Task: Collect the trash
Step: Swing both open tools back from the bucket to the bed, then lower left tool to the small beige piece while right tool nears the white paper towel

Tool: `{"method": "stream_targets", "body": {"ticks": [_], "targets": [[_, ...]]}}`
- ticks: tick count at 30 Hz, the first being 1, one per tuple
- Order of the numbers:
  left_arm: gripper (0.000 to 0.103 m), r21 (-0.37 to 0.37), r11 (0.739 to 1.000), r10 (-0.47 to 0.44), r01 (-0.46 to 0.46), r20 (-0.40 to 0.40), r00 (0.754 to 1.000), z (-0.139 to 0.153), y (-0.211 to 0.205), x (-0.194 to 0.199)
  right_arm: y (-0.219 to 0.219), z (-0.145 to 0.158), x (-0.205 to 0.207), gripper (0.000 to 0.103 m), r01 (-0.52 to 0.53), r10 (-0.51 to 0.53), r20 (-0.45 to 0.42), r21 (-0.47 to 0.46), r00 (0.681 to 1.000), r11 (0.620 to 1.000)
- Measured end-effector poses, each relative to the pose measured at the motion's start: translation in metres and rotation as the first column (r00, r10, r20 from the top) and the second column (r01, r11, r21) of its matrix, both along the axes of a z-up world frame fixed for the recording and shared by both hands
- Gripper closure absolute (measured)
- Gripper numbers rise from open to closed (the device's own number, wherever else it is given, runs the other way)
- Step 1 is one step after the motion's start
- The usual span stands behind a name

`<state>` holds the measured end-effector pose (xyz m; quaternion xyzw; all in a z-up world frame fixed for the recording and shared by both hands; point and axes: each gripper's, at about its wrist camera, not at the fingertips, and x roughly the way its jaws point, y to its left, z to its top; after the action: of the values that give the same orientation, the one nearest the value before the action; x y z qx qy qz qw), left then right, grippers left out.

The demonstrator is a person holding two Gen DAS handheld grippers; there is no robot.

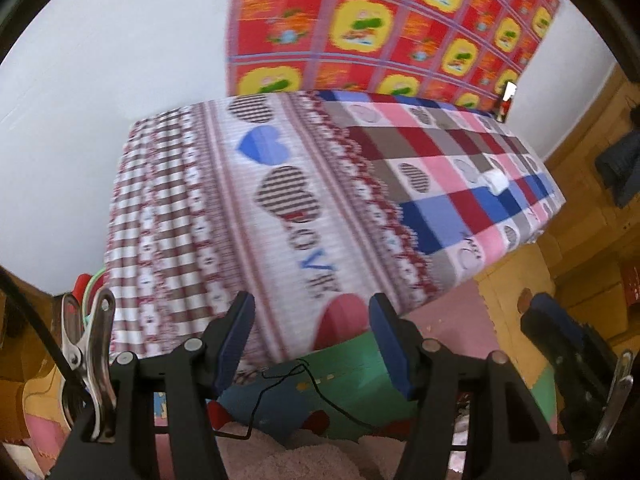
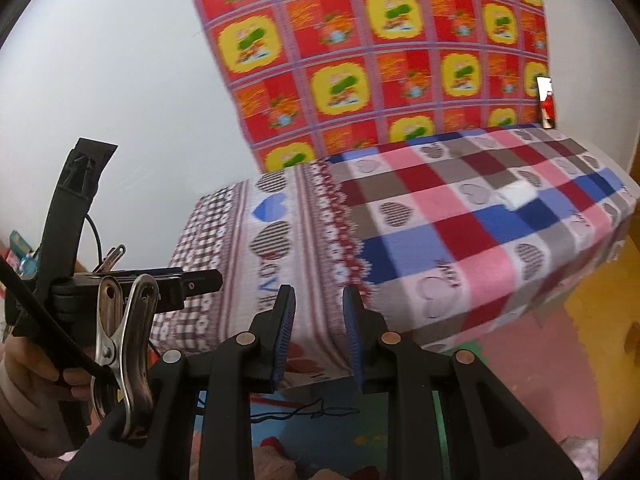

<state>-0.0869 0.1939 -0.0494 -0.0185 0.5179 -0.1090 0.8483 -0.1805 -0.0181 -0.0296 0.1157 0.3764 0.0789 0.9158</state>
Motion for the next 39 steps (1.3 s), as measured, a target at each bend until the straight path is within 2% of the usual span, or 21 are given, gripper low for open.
{"method": "stream_targets", "body": {"ticks": [9, 16, 27, 34, 39], "targets": [[0.040, 0.007, 0.995, -0.097, 0.097, 0.024, 0.995, 0.006, -0.069, 0.012, -0.062, -0.008, 0.006, 0.077, 0.121, -0.120, -0.033, 0.030, 0.992, 0.992], [0.041, 0.005, 0.989, -0.150, 0.150, 0.054, 0.987, 0.005, -0.110, 0.047, -0.107, -0.018, 0.029, 0.077, 0.185, -0.184, -0.060, 0.000, 0.981, 0.983], [0.041, -0.020, 0.972, -0.230, 0.234, 0.109, 0.967, 0.005, -0.198, 0.135, -0.178, -0.036, 0.112, 0.077, 0.194, -0.195, -0.152, -0.022, 0.969, 0.981], [0.057, 0.003, 0.960, -0.280, 0.282, 0.115, 0.953, -0.004, -0.249, 0.197, -0.209, -0.047, 0.150, 0.077, 0.225, -0.224, -0.187, -0.017, 0.957, 0.974], [0.059, 0.022, 0.957, -0.290, 0.290, 0.112, 0.950, -0.009, -0.274, 0.231, -0.222, -0.051, 0.166, 0.077, 0.207, -0.205, -0.217, -0.012, 0.954, 0.978]]}}
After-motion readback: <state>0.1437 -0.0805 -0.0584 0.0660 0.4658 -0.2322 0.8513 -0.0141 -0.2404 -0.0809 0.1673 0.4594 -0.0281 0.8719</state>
